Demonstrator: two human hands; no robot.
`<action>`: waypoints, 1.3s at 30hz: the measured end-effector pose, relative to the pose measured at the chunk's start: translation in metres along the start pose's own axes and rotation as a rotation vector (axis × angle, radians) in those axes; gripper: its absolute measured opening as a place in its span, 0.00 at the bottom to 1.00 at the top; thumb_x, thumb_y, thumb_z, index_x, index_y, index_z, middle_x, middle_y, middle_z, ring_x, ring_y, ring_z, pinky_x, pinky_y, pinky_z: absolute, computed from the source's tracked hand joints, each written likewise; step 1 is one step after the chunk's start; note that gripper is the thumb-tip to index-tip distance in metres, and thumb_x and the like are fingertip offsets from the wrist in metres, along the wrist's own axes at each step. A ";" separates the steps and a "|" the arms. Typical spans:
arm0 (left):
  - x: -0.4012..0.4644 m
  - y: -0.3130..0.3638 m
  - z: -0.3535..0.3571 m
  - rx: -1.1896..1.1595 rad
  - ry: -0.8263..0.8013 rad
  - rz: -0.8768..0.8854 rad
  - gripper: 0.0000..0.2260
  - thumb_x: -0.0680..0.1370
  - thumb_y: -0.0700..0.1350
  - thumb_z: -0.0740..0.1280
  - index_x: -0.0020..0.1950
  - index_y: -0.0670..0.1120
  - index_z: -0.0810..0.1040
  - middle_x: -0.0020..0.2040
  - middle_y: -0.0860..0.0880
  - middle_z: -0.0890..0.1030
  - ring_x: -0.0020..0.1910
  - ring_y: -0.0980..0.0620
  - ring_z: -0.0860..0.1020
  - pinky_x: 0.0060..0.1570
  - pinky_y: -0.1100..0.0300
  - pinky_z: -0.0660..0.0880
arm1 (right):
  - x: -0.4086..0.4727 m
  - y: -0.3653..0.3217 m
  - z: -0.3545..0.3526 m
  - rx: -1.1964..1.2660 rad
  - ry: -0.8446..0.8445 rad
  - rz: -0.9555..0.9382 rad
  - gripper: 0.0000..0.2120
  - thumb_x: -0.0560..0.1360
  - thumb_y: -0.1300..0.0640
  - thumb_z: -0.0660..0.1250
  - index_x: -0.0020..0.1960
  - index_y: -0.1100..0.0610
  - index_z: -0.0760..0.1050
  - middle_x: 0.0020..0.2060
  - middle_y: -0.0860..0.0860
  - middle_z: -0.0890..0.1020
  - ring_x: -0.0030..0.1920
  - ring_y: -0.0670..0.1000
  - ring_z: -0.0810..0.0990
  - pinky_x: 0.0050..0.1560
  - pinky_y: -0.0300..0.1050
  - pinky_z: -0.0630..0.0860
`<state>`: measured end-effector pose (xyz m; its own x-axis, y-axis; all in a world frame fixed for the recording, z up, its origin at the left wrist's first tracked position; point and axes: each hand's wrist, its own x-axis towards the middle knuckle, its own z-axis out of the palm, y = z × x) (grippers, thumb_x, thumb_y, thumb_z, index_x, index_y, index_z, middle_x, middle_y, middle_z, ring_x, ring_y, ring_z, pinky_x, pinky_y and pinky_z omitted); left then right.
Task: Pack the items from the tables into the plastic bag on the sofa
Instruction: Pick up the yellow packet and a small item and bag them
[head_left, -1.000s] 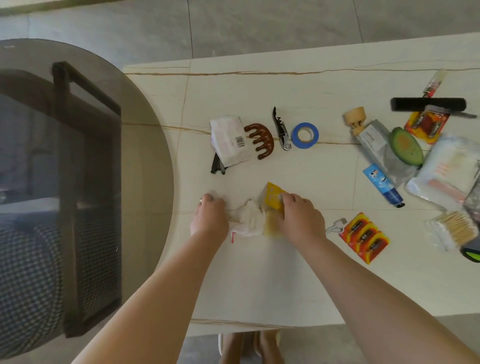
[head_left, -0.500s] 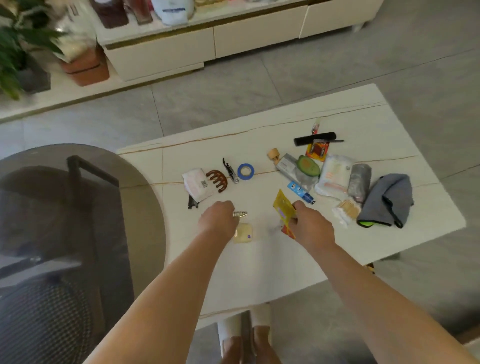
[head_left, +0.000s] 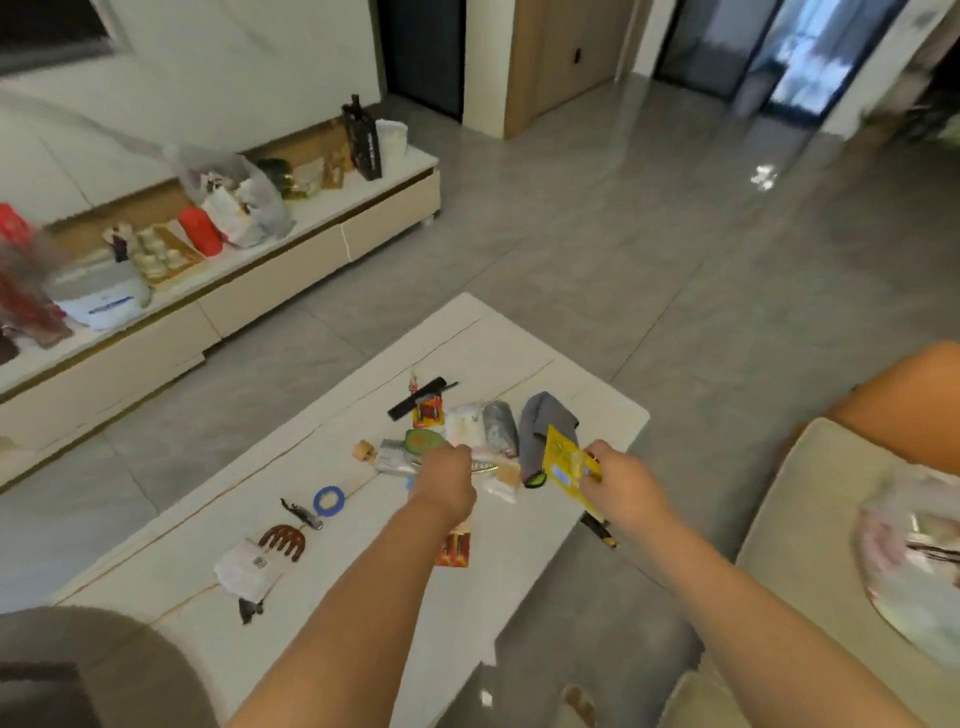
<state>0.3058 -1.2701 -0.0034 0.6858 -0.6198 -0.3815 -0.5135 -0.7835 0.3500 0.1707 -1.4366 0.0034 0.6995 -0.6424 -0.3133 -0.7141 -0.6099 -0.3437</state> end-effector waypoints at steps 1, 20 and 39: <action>0.005 0.021 -0.003 0.020 0.003 0.047 0.13 0.76 0.34 0.61 0.59 0.39 0.75 0.59 0.39 0.75 0.57 0.42 0.75 0.54 0.55 0.73 | 0.001 0.012 -0.014 0.037 0.013 0.043 0.11 0.74 0.57 0.60 0.56 0.54 0.71 0.50 0.56 0.81 0.51 0.60 0.78 0.41 0.45 0.71; 0.065 0.370 0.044 0.153 -0.046 0.431 0.12 0.74 0.48 0.66 0.57 0.52 0.77 0.54 0.49 0.81 0.61 0.44 0.72 0.54 0.56 0.69 | -0.007 0.273 -0.155 0.397 0.274 0.486 0.07 0.73 0.55 0.64 0.50 0.53 0.76 0.49 0.55 0.82 0.52 0.58 0.80 0.46 0.47 0.74; 0.167 0.585 0.169 -0.115 -0.615 0.630 0.14 0.77 0.53 0.65 0.56 0.45 0.78 0.51 0.44 0.83 0.51 0.42 0.81 0.50 0.55 0.76 | -0.032 0.438 -0.159 0.791 0.592 1.264 0.04 0.76 0.58 0.60 0.46 0.59 0.71 0.47 0.59 0.82 0.49 0.60 0.80 0.47 0.49 0.75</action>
<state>0.0330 -1.8394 -0.0070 -0.1223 -0.8744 -0.4696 -0.6240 -0.3002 0.7215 -0.1691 -1.7573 0.0036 -0.5435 -0.7195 -0.4324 -0.4720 0.6879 -0.5514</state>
